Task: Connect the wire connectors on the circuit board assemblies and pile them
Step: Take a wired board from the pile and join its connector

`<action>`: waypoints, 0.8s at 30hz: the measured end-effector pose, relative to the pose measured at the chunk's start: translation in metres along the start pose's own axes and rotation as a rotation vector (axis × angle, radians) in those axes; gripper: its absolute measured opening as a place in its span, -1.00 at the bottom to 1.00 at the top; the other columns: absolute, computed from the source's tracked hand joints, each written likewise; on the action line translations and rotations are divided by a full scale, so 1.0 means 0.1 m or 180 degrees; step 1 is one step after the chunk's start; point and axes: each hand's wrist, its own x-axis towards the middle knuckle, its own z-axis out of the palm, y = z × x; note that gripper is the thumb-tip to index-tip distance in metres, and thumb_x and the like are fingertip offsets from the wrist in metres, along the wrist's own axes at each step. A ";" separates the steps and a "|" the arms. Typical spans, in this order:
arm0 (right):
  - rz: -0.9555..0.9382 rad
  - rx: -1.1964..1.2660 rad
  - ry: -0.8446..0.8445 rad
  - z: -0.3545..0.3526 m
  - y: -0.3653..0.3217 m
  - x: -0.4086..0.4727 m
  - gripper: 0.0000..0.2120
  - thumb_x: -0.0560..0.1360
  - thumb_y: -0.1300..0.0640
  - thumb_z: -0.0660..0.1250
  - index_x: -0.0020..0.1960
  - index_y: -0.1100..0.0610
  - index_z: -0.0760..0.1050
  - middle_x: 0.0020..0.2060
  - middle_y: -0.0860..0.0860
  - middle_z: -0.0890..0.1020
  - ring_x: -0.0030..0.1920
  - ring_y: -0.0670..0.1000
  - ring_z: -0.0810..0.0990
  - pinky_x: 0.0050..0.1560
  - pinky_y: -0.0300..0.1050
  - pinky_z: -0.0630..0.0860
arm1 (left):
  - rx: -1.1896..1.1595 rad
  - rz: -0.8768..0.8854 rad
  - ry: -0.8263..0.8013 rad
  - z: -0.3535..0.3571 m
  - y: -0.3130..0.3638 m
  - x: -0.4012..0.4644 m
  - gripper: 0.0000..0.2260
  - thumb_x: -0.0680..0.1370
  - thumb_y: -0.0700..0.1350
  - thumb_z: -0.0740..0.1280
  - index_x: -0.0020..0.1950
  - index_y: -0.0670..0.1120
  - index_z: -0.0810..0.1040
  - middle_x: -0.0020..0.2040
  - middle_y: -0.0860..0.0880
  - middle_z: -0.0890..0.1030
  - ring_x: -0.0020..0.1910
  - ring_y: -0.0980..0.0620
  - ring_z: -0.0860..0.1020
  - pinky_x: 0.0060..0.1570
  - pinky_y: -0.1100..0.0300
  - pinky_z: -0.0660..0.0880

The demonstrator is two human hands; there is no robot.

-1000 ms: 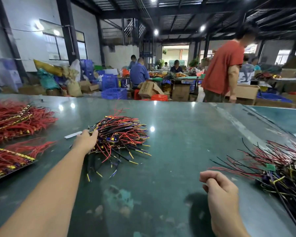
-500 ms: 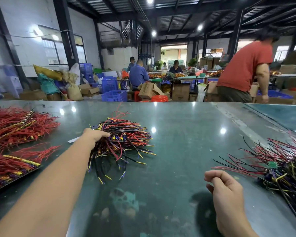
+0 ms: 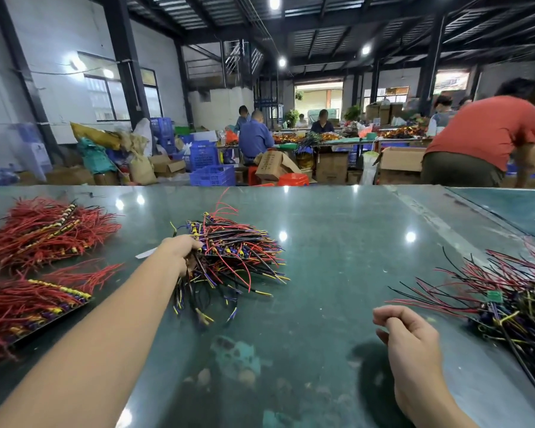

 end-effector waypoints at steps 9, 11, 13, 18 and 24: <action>-0.0158 -0.0120 -0.0143 0.01 0.09 0.03 -0.66 0.44 0.51 0.11 -0.30 0.22 0.55 -0.36 0.07 0.57 -0.28 0.03 0.46 -0.26 -0.33 0.45 | 0.3801 0.0937 0.1173 -0.31 0.19 -0.08 -0.83 0.48 -0.17 0.31 0.02 -0.22 0.54 -0.02 -0.19 0.60 -0.05 -0.15 0.61 -0.10 0.12 0.53; -0.0232 -0.0242 -0.0207 0.00 0.11 0.04 -0.64 0.43 0.53 0.12 -0.33 0.21 0.57 -0.39 0.06 0.58 -0.34 0.03 0.43 -0.38 -0.42 0.39 | 0.3920 0.1356 0.1345 -0.24 0.34 0.01 -0.77 0.47 -0.15 0.29 0.09 -0.17 0.58 0.10 -0.17 0.60 0.10 -0.19 0.55 0.08 0.07 0.52; -0.0256 -0.0342 -0.0278 -0.01 0.13 0.05 -0.62 0.42 0.54 0.14 -0.36 0.20 0.57 -0.42 0.03 0.59 -0.39 0.00 0.41 -0.40 -0.41 0.37 | 0.3663 0.1620 0.1101 -0.07 0.43 0.16 -0.72 0.50 -0.14 0.24 0.18 -0.08 0.58 0.20 -0.16 0.57 0.19 -0.19 0.49 0.21 0.04 0.45; -0.0392 -0.0493 -0.0241 0.02 0.16 0.08 -0.57 0.37 0.62 0.15 -0.44 0.22 0.56 -0.55 0.00 0.59 -0.48 -0.01 0.34 -0.47 -0.41 0.30 | 0.3487 0.1368 0.0454 0.28 0.33 0.72 -0.61 0.62 -0.09 0.09 0.39 -0.22 0.40 0.41 -0.22 0.39 0.38 -0.18 0.36 0.35 0.09 0.29; -0.0469 -0.0702 -0.0254 0.02 0.12 0.08 -0.57 0.36 0.62 0.16 -0.46 0.22 0.56 -0.54 0.03 0.59 -0.50 0.03 0.36 -0.46 -0.38 0.32 | 0.2214 0.1567 0.1342 0.47 0.12 0.88 -0.86 0.48 -0.23 0.35 -0.05 -0.04 0.67 0.08 -0.14 0.65 0.09 -0.19 0.57 0.13 0.03 0.50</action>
